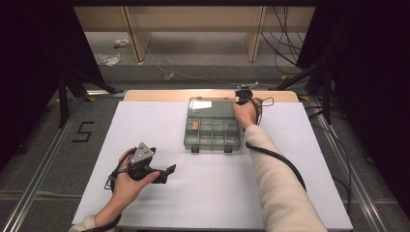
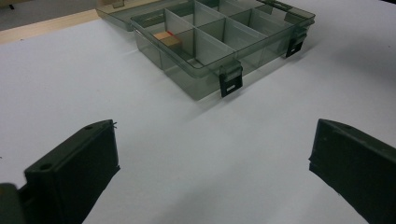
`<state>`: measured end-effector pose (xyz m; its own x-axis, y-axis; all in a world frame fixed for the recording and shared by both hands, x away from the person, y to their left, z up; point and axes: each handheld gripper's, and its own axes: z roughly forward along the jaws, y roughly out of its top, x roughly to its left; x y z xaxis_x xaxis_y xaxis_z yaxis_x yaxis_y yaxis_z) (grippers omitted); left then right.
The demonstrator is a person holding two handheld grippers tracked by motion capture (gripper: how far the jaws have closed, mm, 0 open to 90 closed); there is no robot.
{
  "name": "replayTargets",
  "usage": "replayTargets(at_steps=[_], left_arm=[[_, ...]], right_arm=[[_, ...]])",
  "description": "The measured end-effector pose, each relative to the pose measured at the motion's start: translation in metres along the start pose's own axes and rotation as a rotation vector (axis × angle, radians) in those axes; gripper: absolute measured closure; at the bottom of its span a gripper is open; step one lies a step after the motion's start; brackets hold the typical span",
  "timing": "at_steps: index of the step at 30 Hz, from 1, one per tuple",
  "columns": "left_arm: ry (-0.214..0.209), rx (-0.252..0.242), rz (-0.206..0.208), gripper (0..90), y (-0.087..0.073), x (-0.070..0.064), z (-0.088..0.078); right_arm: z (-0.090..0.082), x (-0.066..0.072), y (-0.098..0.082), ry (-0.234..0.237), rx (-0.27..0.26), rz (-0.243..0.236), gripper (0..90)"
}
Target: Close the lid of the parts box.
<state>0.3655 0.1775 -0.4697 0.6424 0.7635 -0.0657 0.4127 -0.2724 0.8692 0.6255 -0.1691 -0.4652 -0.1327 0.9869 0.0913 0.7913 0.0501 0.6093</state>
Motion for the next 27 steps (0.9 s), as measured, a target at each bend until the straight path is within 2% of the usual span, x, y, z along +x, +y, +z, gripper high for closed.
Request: replayTargets(at_steps=[9, 16, 17, 19, 22, 23, 24, 27], left_arm=[[0.017, -0.005, -0.007, 1.0, 0.002, 0.006, 0.001], [0.047, -0.002, -0.026, 3.8, 0.008, 0.018, 0.006], [0.059, -0.003, -0.037, 5.0, 0.012, 0.024, 0.009], [0.065, -0.003, -0.045, 7.5, 0.015, 0.028, 0.011], [0.095, 0.001, -0.072, 11.8, 0.029, 0.043, 0.024], [0.095, 0.001, -0.072, 13.0, 0.029, 0.043, 0.024], [0.111, 0.005, -0.075, 14.6, 0.040, 0.051, 0.032], [0.124, 0.015, -0.086, 16.6, 0.058, 0.061, 0.048]], right_arm=[[0.000, 0.004, -0.001, -0.010, -0.011, 0.011, 89.8], [-0.004, 0.006, 0.000, -0.017, -0.037, 0.003, 90.0], [-0.005, 0.006, 0.000, -0.016, -0.043, -0.002, 90.0], [-0.007, 0.006, 0.000, -0.014, -0.050, 0.006, 90.0], [-0.011, 0.004, -0.001, -0.012, -0.070, -0.004, 90.0], [-0.011, 0.004, -0.001, -0.012, -0.070, -0.004, 90.0], [-0.012, 0.004, -0.002, -0.006, -0.076, 0.003, 90.0], [-0.015, 0.003, -0.003, -0.002, -0.091, 0.000, 90.0]])
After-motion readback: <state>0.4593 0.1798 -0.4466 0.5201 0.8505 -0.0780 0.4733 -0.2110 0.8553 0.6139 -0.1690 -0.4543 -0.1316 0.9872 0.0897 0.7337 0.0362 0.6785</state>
